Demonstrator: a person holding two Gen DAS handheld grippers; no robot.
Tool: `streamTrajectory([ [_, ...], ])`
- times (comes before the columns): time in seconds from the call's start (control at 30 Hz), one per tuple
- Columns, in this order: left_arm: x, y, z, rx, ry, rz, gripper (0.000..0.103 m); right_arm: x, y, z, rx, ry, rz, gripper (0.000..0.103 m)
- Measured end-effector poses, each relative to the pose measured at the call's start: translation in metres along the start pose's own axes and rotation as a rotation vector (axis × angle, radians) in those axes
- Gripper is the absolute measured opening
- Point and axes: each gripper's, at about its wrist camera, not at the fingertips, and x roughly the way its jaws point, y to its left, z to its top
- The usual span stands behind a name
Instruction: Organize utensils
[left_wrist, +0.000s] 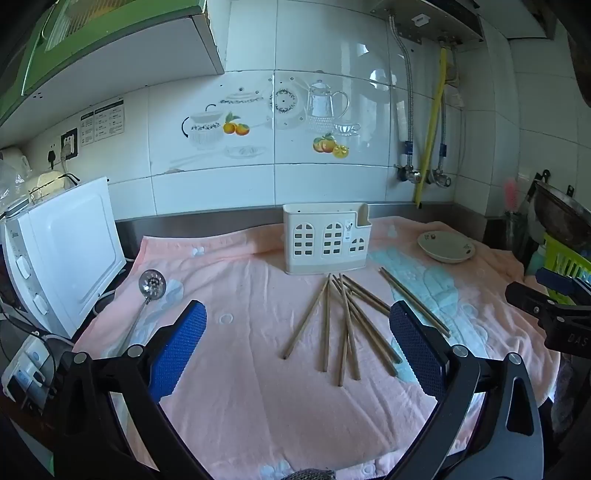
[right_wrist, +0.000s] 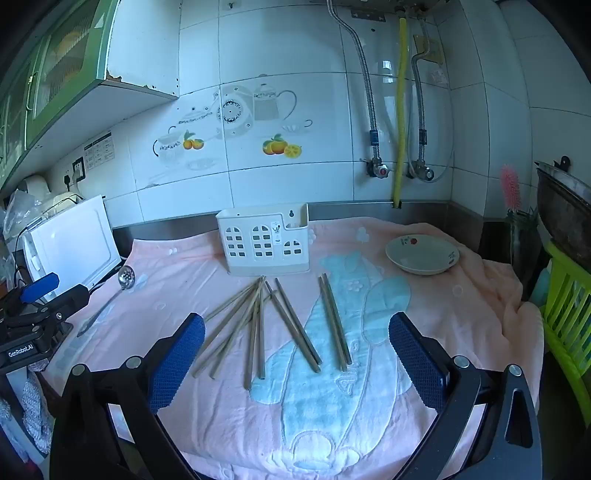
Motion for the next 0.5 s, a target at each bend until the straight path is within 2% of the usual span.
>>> streamTrajectory([
  [0.3,-0.009,0.0,0.0,-0.003,-0.011,-0.006,0.098,-0.004,0.001,0.002,-0.013,-0.011,-0.002,0.097],
  [0.5,-0.008,0.002,0.002,-0.003,0.001,-0.006,0.098,-0.006,0.0,0.012,-0.006,0.011,0.005,0.097],
])
